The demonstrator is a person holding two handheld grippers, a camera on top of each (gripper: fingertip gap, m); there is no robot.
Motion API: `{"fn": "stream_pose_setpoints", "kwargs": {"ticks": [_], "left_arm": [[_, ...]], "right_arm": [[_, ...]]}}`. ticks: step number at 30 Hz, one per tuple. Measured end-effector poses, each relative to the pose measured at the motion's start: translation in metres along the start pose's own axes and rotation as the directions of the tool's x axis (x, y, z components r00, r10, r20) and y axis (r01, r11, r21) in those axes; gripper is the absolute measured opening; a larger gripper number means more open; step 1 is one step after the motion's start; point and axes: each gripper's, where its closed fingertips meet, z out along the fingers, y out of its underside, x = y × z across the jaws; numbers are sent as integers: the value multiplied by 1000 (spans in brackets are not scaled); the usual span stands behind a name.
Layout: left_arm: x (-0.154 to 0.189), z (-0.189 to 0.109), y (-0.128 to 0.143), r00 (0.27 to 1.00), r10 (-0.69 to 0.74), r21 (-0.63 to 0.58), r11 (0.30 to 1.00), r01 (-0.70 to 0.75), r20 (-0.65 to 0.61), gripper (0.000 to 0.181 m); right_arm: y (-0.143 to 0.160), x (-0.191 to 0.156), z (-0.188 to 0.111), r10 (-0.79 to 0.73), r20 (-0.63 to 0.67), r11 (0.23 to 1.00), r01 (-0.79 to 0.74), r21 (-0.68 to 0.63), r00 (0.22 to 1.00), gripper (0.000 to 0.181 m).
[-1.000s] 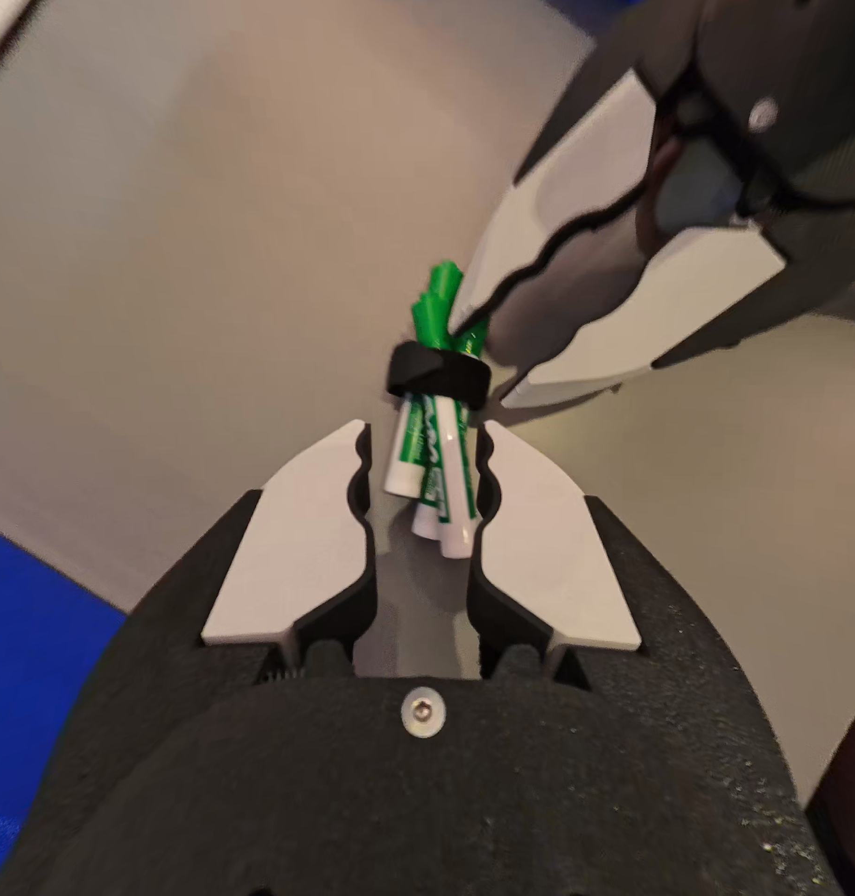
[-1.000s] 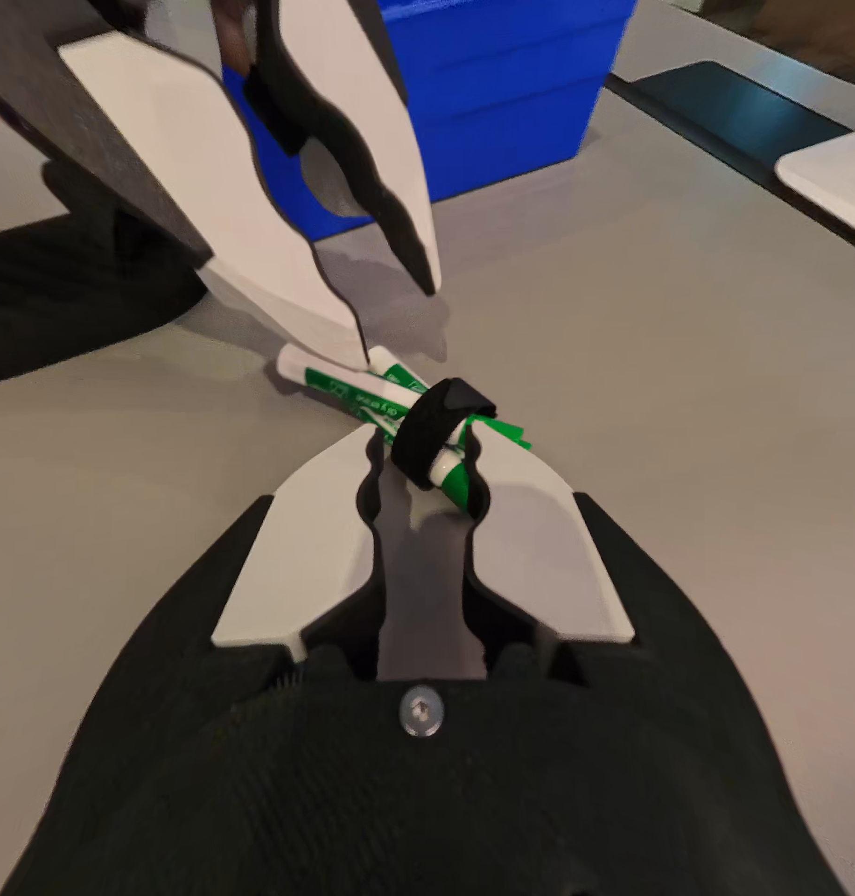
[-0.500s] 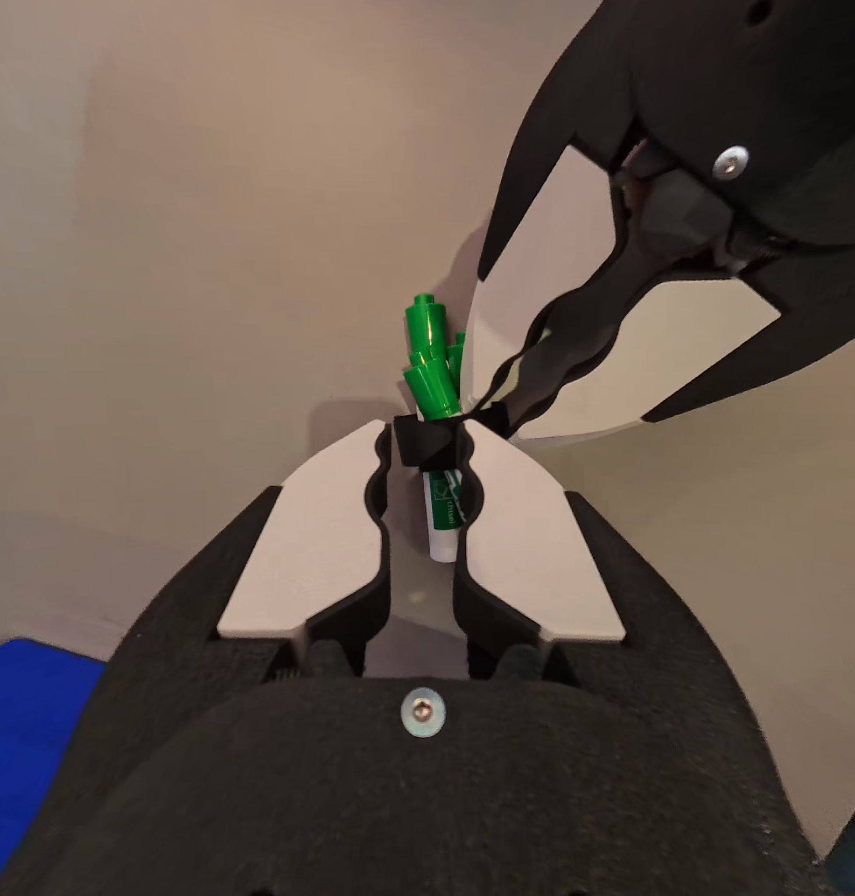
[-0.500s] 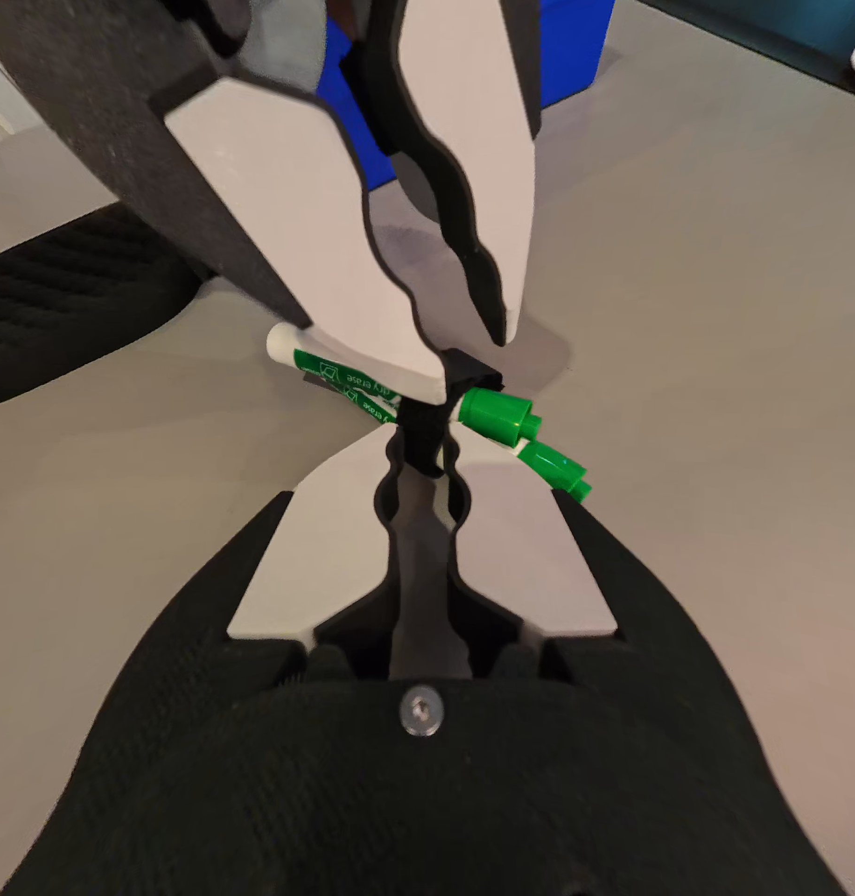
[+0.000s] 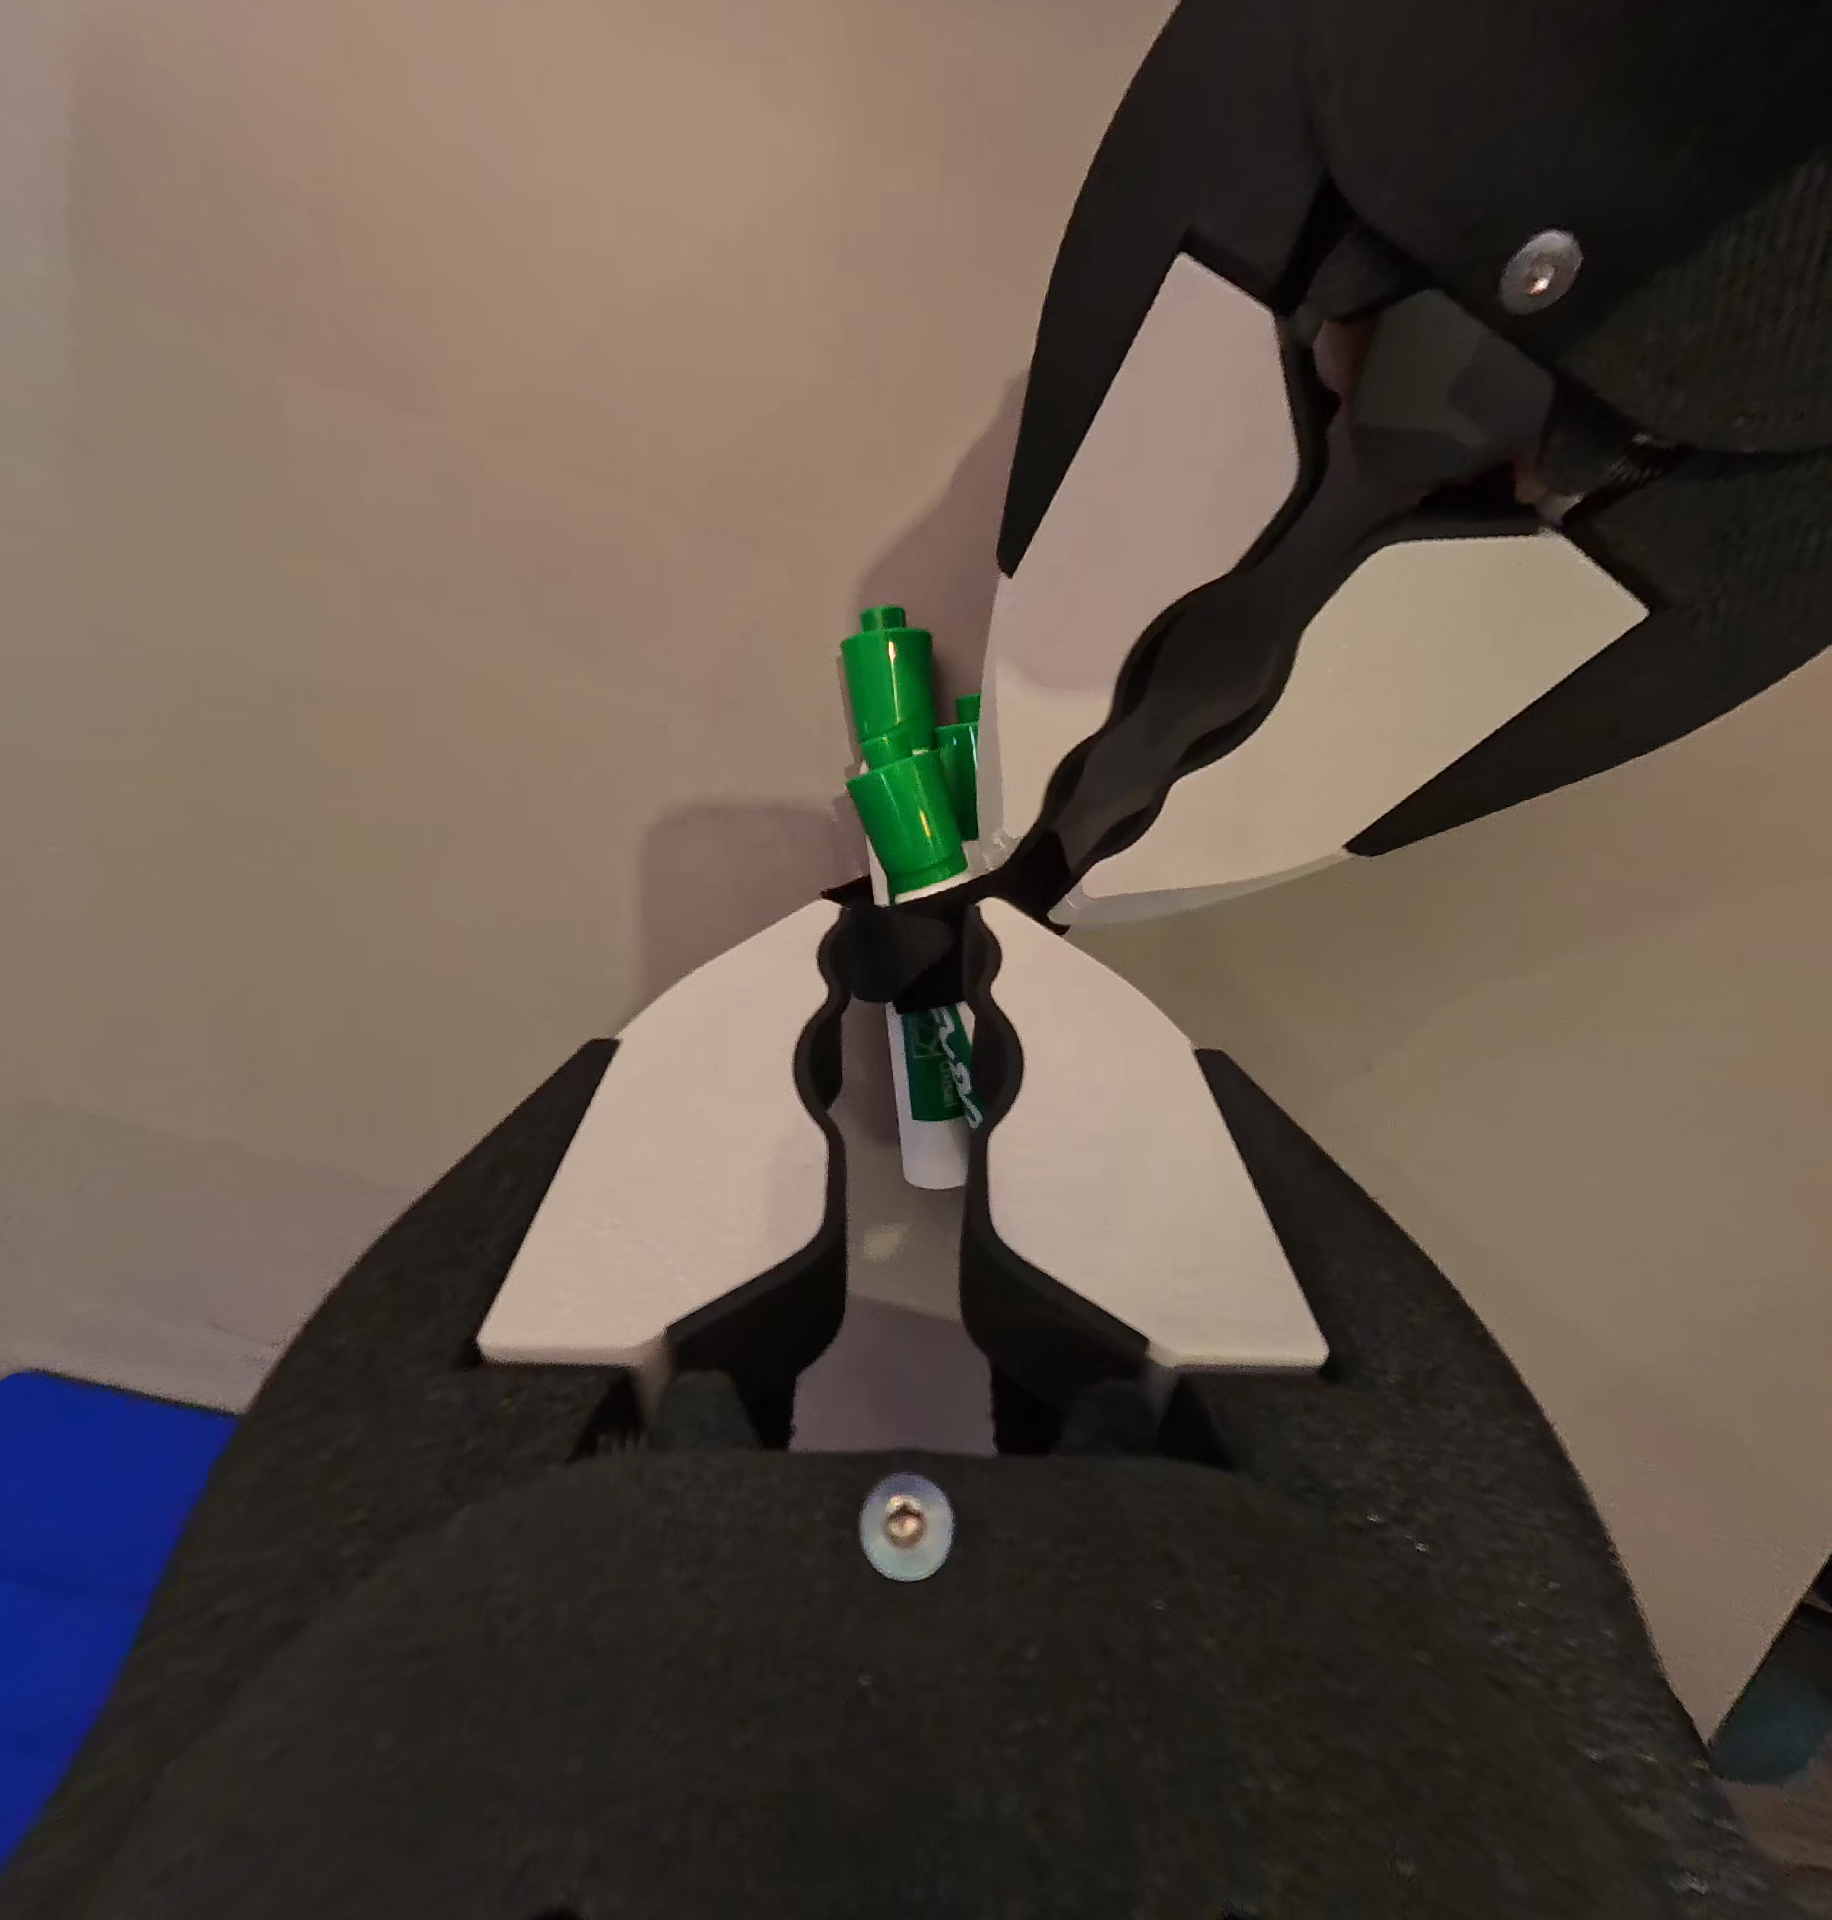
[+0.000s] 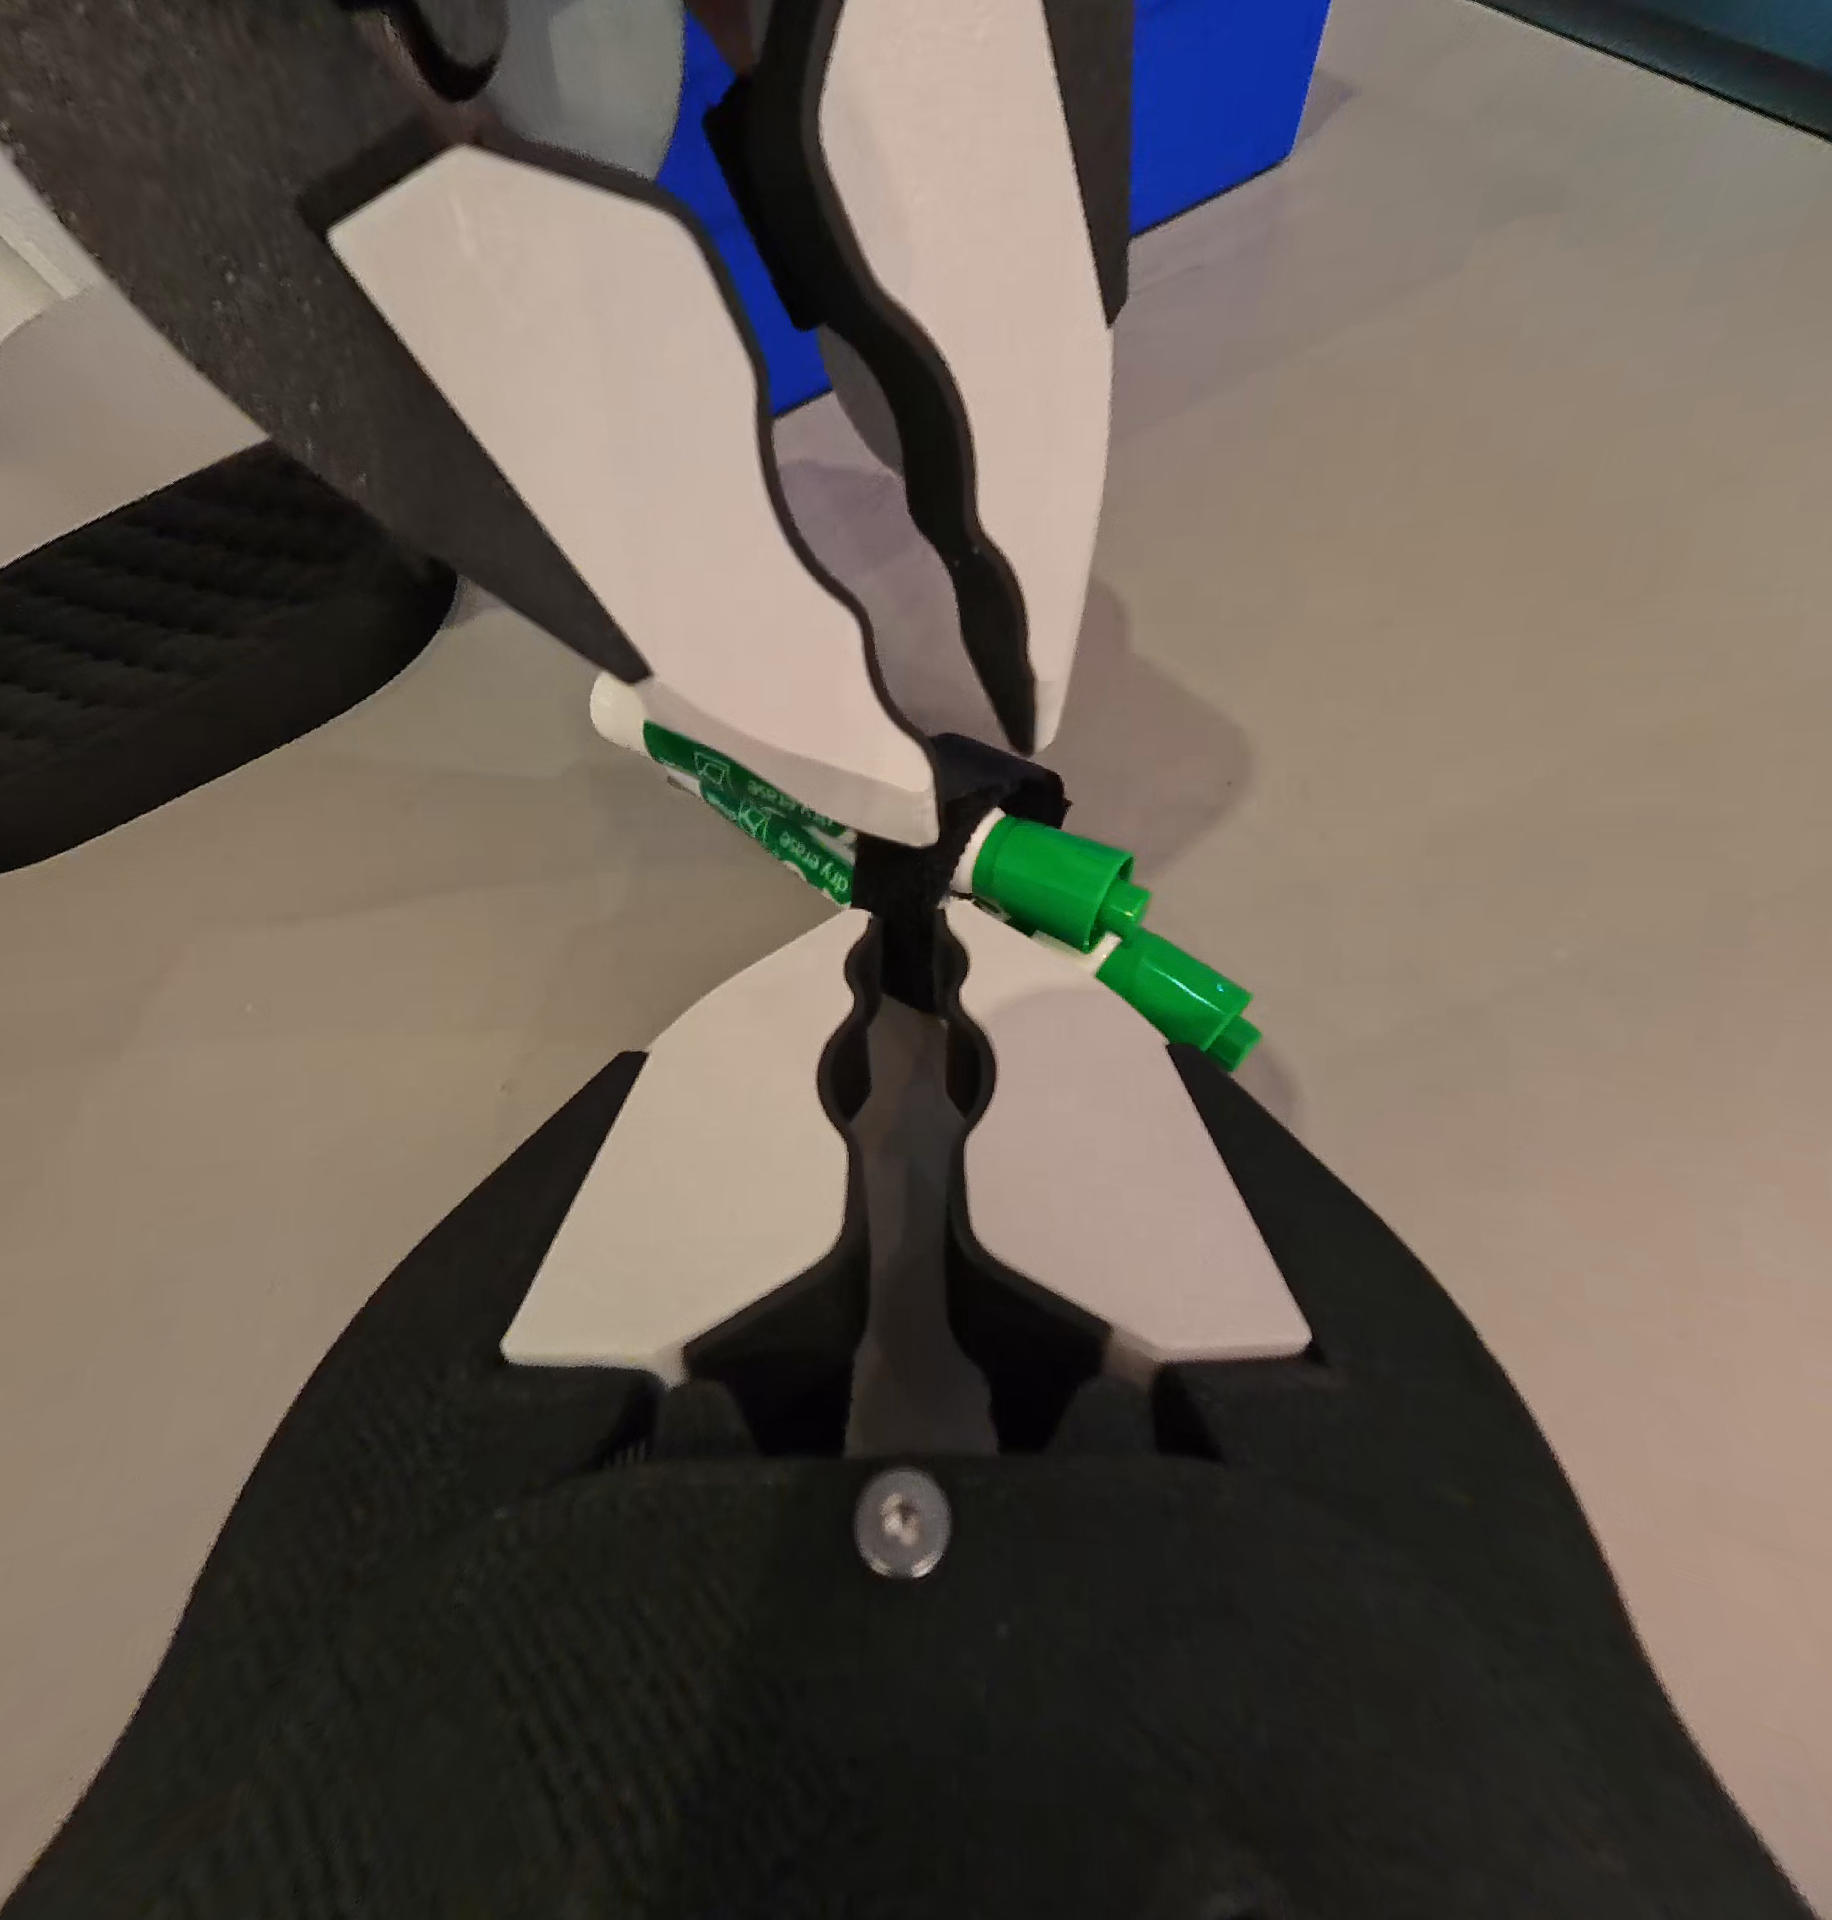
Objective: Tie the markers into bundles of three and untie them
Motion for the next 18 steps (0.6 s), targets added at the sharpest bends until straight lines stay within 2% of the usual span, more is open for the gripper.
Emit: {"fn": "stream_pose_setpoints", "kwargs": {"ticks": [2,7,13,18], "left_arm": [[3,0,0,999,-18,6,1000,19,-46,10],[3,-2,-1,995,-50,26,998,53,-91,1],[4,-3,3,983,-92,37,994,99,-158,0],[3,-6,3,985,-85,58,994,95,-151,0]], "right_arm": [[0,0,0,0,-3,1000,0,3,1000,9],[-2,1,0,0,-6,1000,0,10,1000,6],[-2,0,1,-15,-12,1000,15,5,1000,4],[-2,-1,2,-4,-9,1000,4,7,1000,4]]}}
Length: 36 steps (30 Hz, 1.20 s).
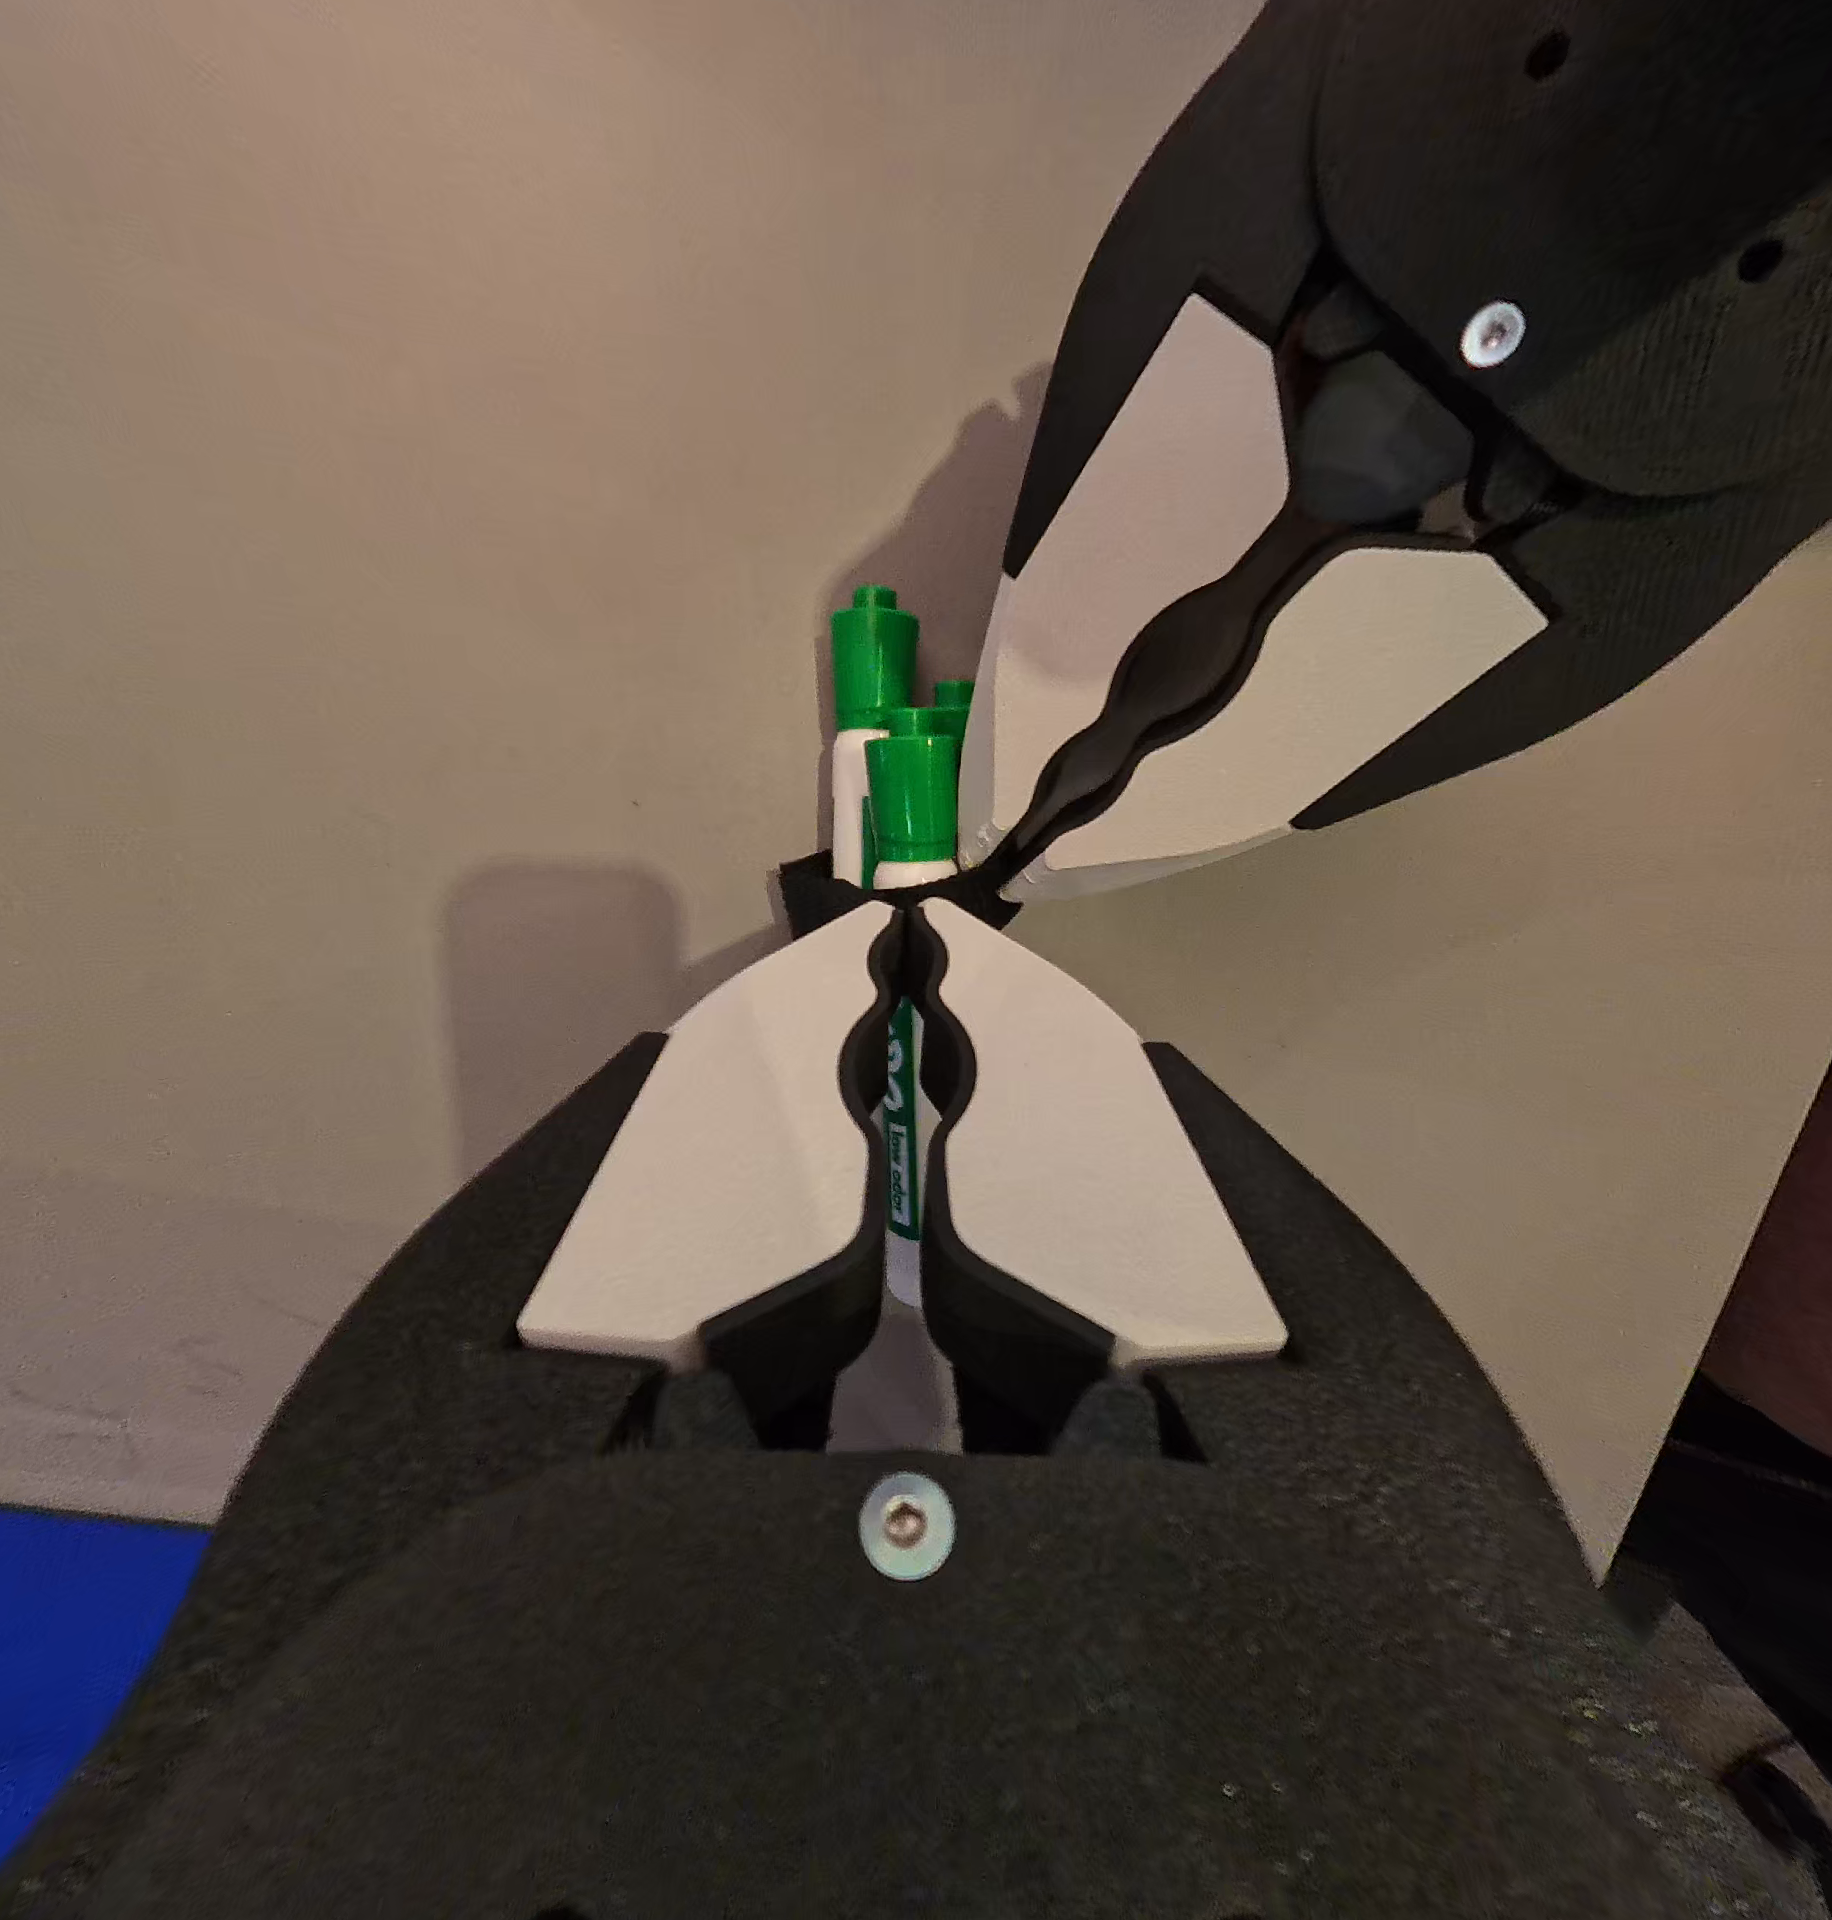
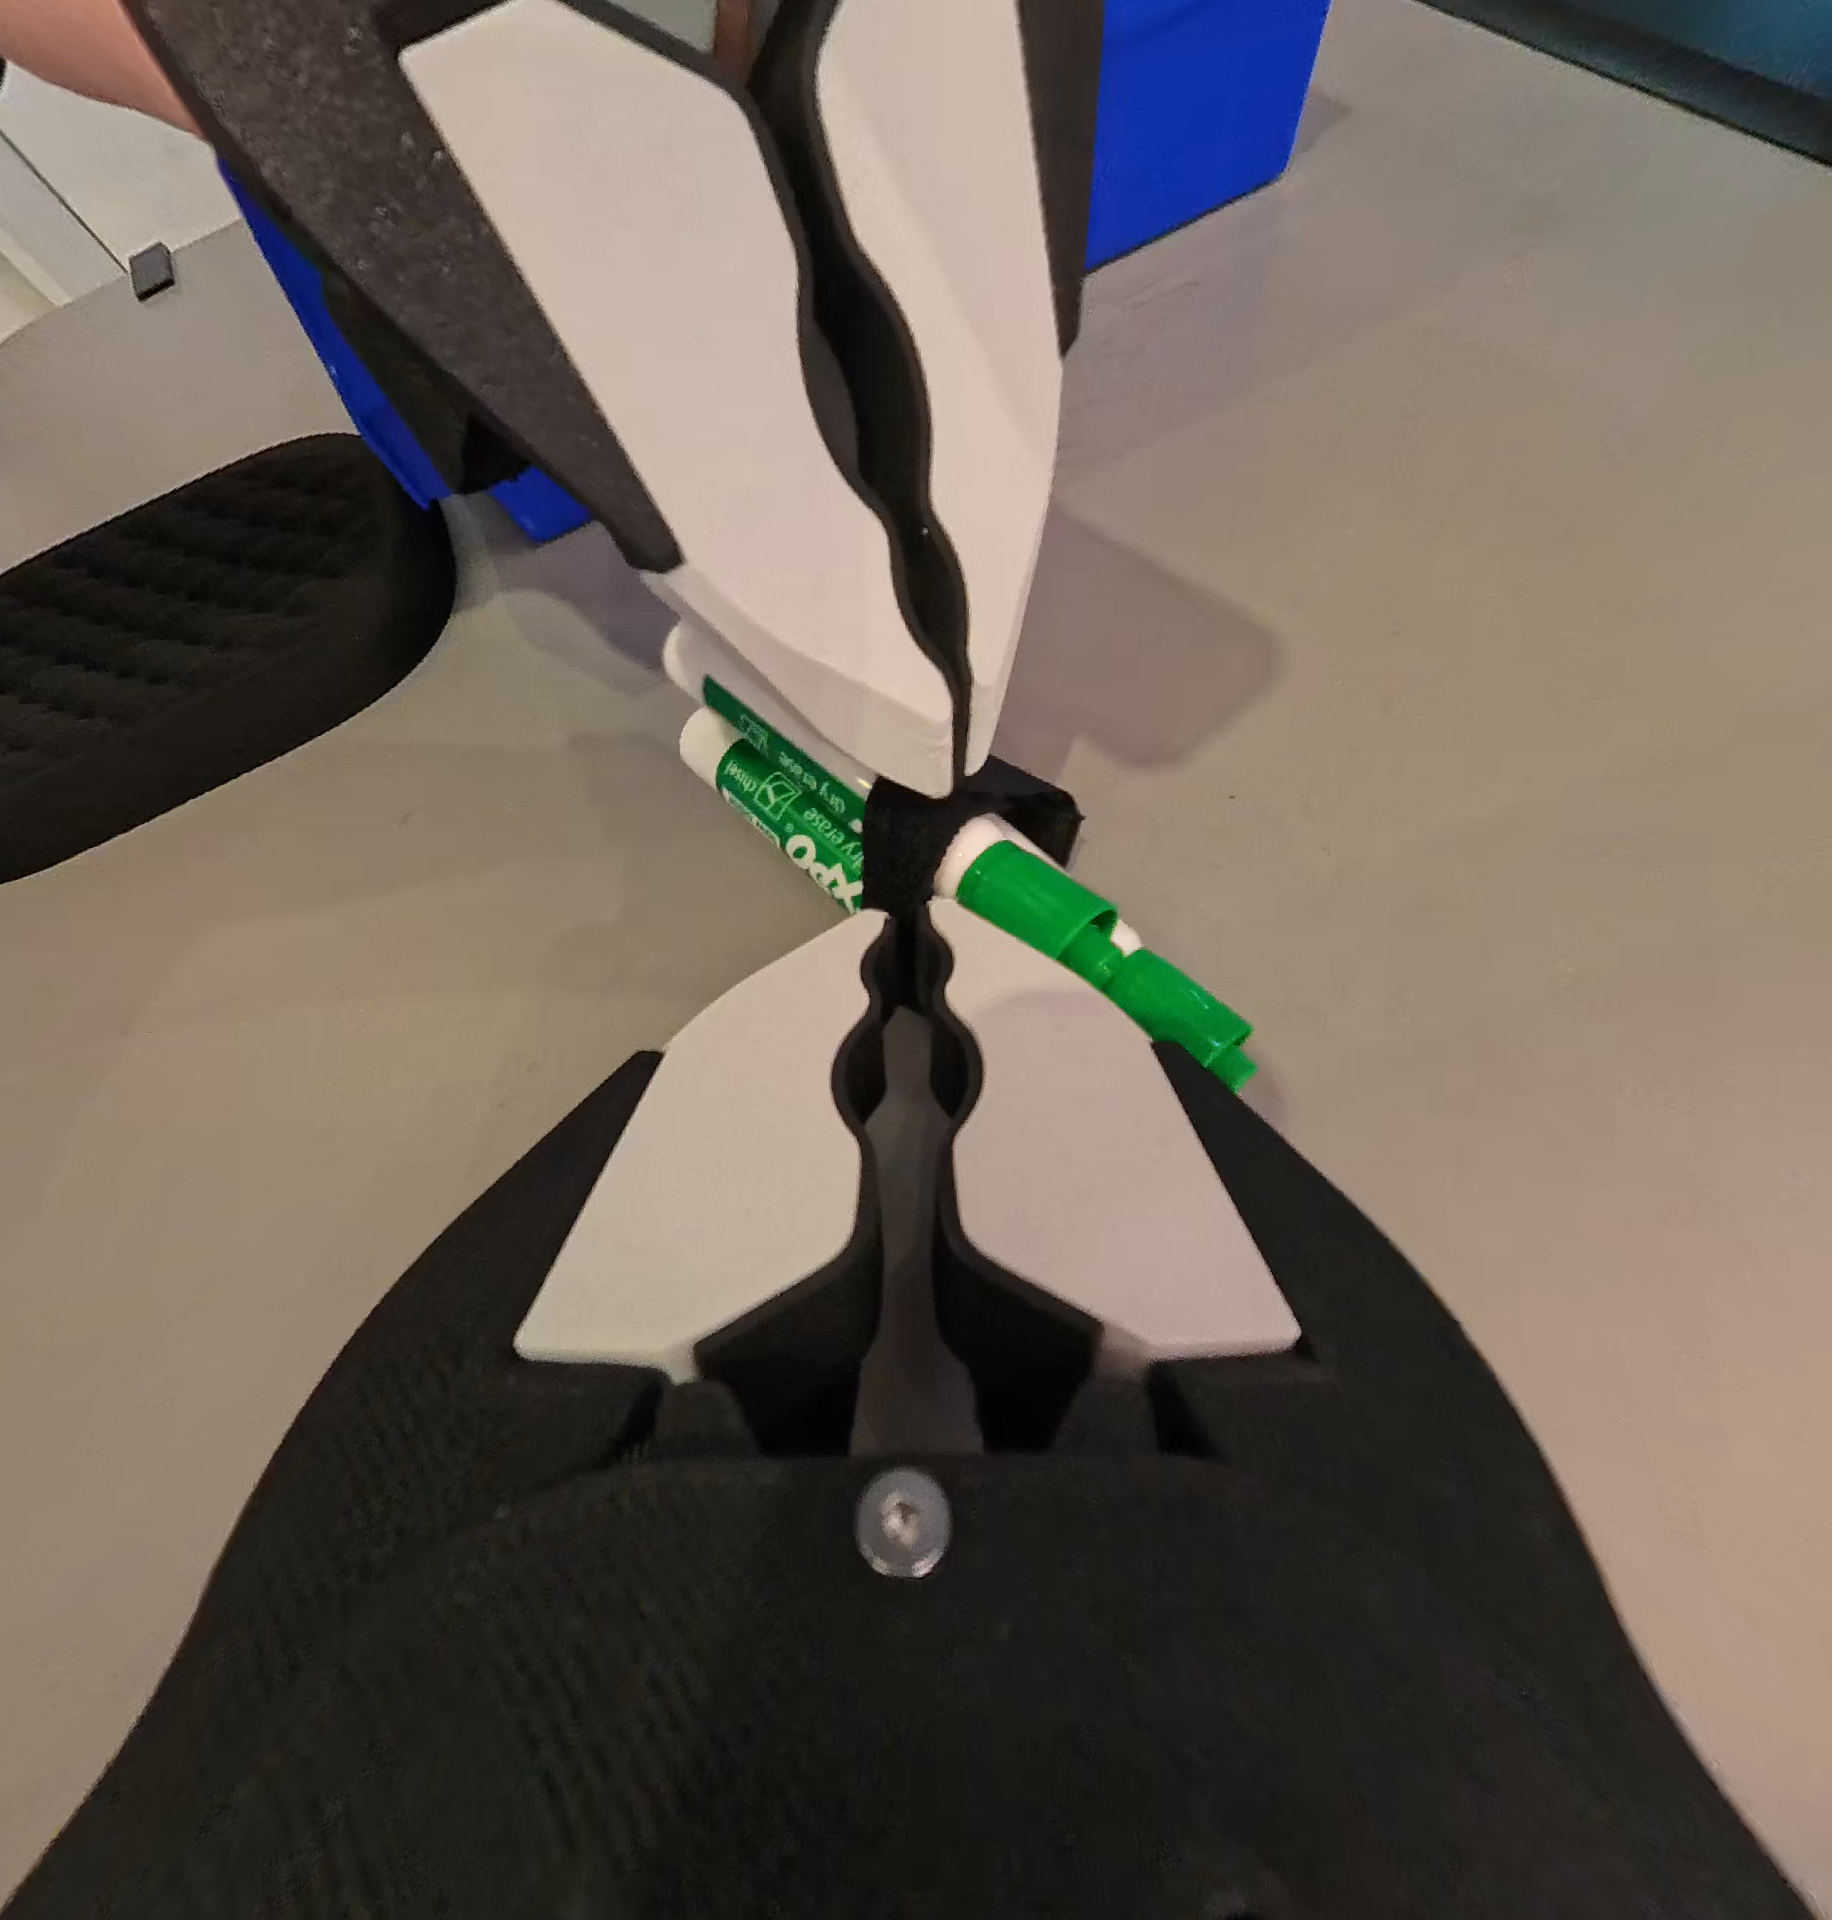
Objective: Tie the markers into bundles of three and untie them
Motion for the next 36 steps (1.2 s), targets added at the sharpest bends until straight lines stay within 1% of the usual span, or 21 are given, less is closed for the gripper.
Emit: {"fn": "stream_pose_setpoints", "kwargs": {"ticks": [5,8,10,11,14,16,17,19,20,22,24,28,29,31,34,36], "left_arm": [[4,0,-2,1000,-3,12,1000,3,-6,0],[4,-2,-4,999,19,7,1000,-19,30,0],[8,-2,-7,1000,-2,24,1000,2,14,0],[6,-2,-7,999,-3,22,1000,2,33,0],[10,-2,-8,1000,2,33,999,-3,25,0],[15,-3,-7,1000,8,28,1000,-8,-1,0],[15,-3,-5,1000,16,25,1000,-16,0,0],[14,-3,-5,999,39,23,999,-40,20,1],[12,-4,-4,998,49,12,999,-50,44,5],[1,-6,2,986,93,-37,995,-88,137,27],[0,-6,6,971,157,-65,987,-147,178,31],[0,-3,3,937,249,-72,969,-238,244,31],[0,-1,2,933,265,-72,964,-255,242,31],[1,2,0,923,303,-77,953,-293,237,31],[4,6,-2,922,336,-87,942,-325,194,25],[7,8,-2,918,364,-94,931,-353,160,18]], "right_arm": [[0,0,-2,17,14,1000,-17,11,1000,5],[-8,-3,-3,63,48,996,-66,64,997,16],[-13,-6,-1,102,84,990,-109,89,991,18],[-13,-5,0,118,83,988,-125,89,990,19],[-14,-4,0,154,101,983,-163,89,983,11],[-11,-6,0,172,141,981,-183,68,975,4],[-10,-7,-1,181,157,979,-193,62,971,4],[-10,-6,-1,188,162,978,-200,59,969,3],[-9,-5,-1,185,153,979,-195,54,971,3],[-8,-5,-2,181,151,981,-190,49,972,3],[-7,-5,-2,189,156,979,-198,47,970,3],[-7,-5,-2,197,169,978,-206,41,966,4],[-6,-5,-2,197,170,978,-207,39,965,4],[-6,-5,-3,196,171,978,-205,37,966,4],[-4,-4,-3,193,160,979,-200,30,968,4],[-4,-3,-3,200,164,978,-207,29,966,3]]}}
